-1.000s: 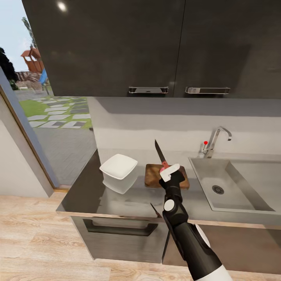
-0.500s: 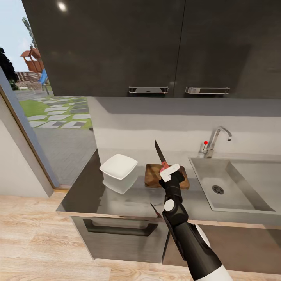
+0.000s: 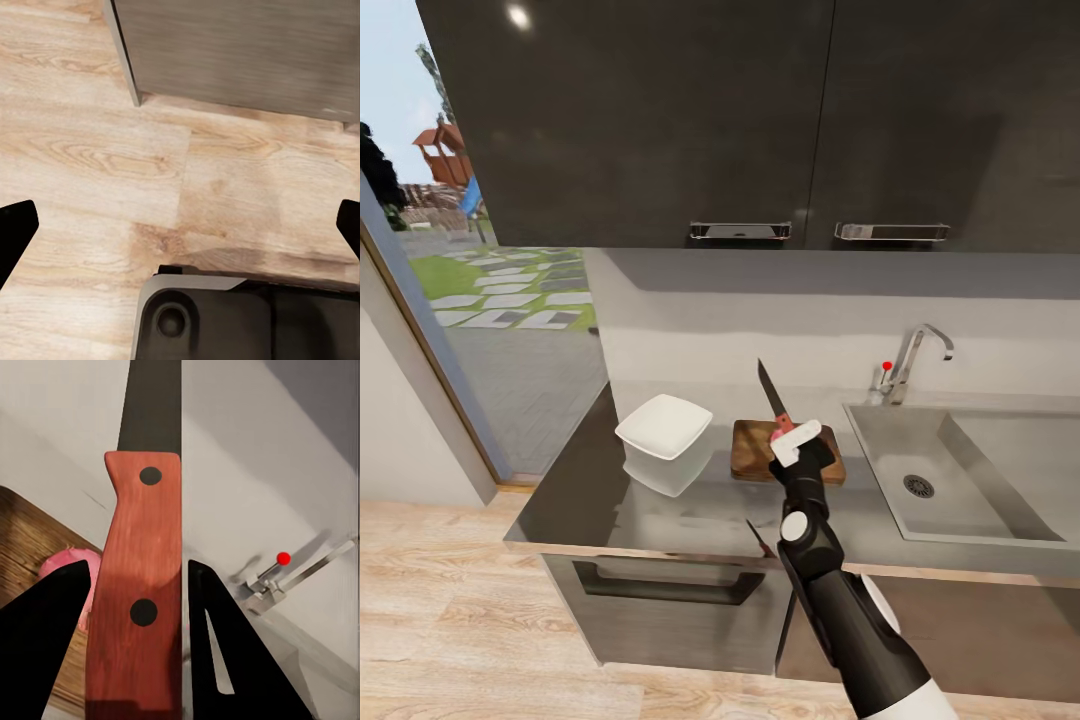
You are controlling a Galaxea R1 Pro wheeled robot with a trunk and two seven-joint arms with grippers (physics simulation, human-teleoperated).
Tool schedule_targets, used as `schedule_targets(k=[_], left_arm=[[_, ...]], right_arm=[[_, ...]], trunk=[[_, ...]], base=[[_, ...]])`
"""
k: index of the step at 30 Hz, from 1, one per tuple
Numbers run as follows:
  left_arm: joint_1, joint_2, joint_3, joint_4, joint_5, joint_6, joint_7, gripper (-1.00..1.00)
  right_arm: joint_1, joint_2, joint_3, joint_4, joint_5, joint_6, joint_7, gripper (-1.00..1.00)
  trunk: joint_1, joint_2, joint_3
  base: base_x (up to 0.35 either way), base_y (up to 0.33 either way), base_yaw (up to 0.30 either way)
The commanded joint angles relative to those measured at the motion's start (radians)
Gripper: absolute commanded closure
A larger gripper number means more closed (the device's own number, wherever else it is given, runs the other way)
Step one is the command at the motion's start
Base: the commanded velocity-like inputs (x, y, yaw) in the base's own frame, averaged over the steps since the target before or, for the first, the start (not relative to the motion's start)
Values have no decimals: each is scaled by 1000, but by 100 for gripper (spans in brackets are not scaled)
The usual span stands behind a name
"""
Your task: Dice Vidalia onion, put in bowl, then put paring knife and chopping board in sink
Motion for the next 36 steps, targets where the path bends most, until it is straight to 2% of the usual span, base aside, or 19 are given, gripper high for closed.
schedule_targets(k=[1,4,11,20,28,36], left_arm=[[0,-1,1,0,-1,-2,2,-100],[0,-1,1,5,0,-2,2,-100],[0,-1,1,14,1,-2,1,-100],[0,-1,1,15,2,-2,1,-100],[0,-1,1,15,2,-2,1,-100],[0,-1,1,15,2,-2,1,-100]], right_arm=[[-1,-2,2,0,9,8,-2,100],[-1,-18,1,1,22,9,-2,100],[-1,-25,0,2,50,30,-2,100],[-1,-21,1,8,180,72,0,100],[-1,-21,5,30,213,97,2,100],[-1,-15,6,123,322,101,4,100]], trunk=[[1,-2,-2],[1,-2,-2],[1,-2,-2],[1,-2,-2],[1,-2,-2],[1,-2,-2]], base=[[0,0,0],[0,0,0],[0,0,0],[0,0,0],[0,0,0],[25,0,0]])
